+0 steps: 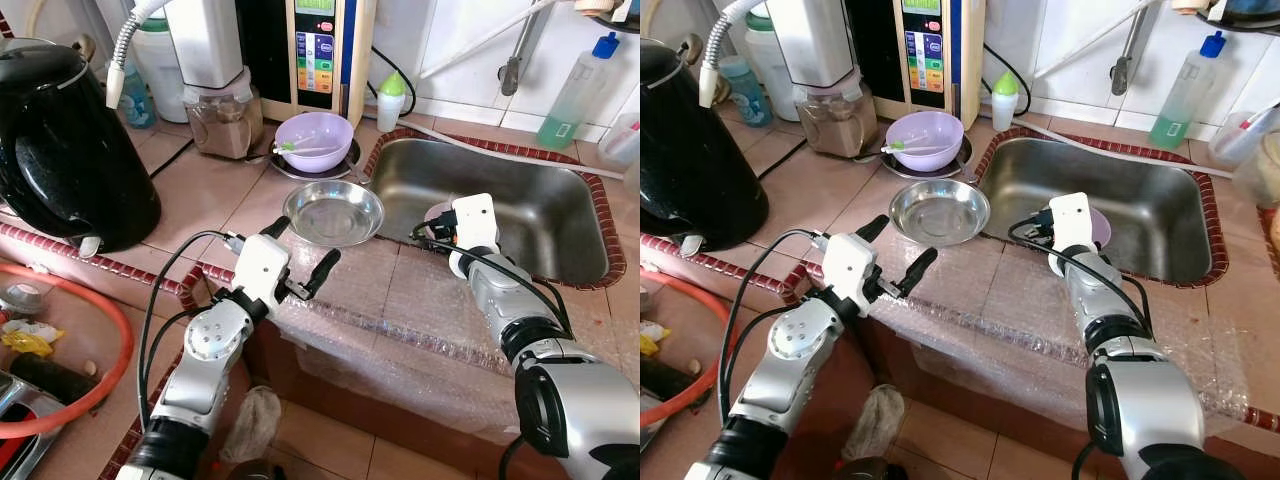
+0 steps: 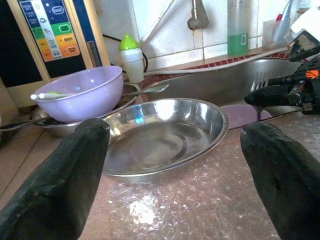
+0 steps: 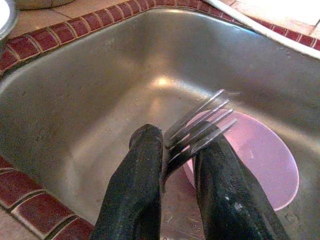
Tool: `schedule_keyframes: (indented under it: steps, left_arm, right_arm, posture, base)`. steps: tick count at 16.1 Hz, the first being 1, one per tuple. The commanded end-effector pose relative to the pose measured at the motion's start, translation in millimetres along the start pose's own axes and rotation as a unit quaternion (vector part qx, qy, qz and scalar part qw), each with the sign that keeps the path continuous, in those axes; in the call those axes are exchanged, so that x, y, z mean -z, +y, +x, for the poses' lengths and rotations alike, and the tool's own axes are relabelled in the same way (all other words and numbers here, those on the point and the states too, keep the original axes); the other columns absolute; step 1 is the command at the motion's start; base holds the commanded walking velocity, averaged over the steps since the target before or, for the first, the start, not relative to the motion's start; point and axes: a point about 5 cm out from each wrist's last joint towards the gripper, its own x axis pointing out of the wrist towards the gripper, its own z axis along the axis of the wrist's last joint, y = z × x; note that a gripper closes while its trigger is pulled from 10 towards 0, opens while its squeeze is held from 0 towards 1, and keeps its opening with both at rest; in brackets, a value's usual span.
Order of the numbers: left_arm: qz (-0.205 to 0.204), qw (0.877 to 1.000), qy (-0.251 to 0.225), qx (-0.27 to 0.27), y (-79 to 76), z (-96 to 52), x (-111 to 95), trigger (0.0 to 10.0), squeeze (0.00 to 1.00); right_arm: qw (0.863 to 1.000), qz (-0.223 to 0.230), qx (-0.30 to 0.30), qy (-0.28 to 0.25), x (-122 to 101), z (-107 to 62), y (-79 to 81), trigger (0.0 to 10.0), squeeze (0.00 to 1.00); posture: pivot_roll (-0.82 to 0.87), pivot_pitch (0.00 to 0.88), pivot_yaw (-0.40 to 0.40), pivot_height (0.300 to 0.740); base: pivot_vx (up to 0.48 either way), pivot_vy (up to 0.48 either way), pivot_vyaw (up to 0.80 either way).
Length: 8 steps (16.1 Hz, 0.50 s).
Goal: Kitchen organization
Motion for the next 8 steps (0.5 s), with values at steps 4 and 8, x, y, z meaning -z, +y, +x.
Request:
schedule_keyframes:
  steps: [4, 8]
  left_arm:
    - [0.010, 1.000, 0.005, 0.005, 1.9, -1.7, -2.3, 10.0, 1.00]
    - [0.011, 1.000, 0.008, 0.004, 2.1, -2.1, -2.6, 10.0, 1.00]
  right_arm:
    - [0.999, -0.028, -0.009, 0.027, 7.6, -0.7, 2.8, 10.0, 1.00]
    - [1.000, -0.021, -0.019, 0.009, -0.9, 1.2, 2.8, 10.0, 1.00]
  posture:
    - [0.05, 0.000, 0.082, 0.740]
    - [0.05, 0.000, 0.082, 0.740]
  base:
    - [0.000, 0.000, 0.00]
    - [0.000, 0.000, 0.00]
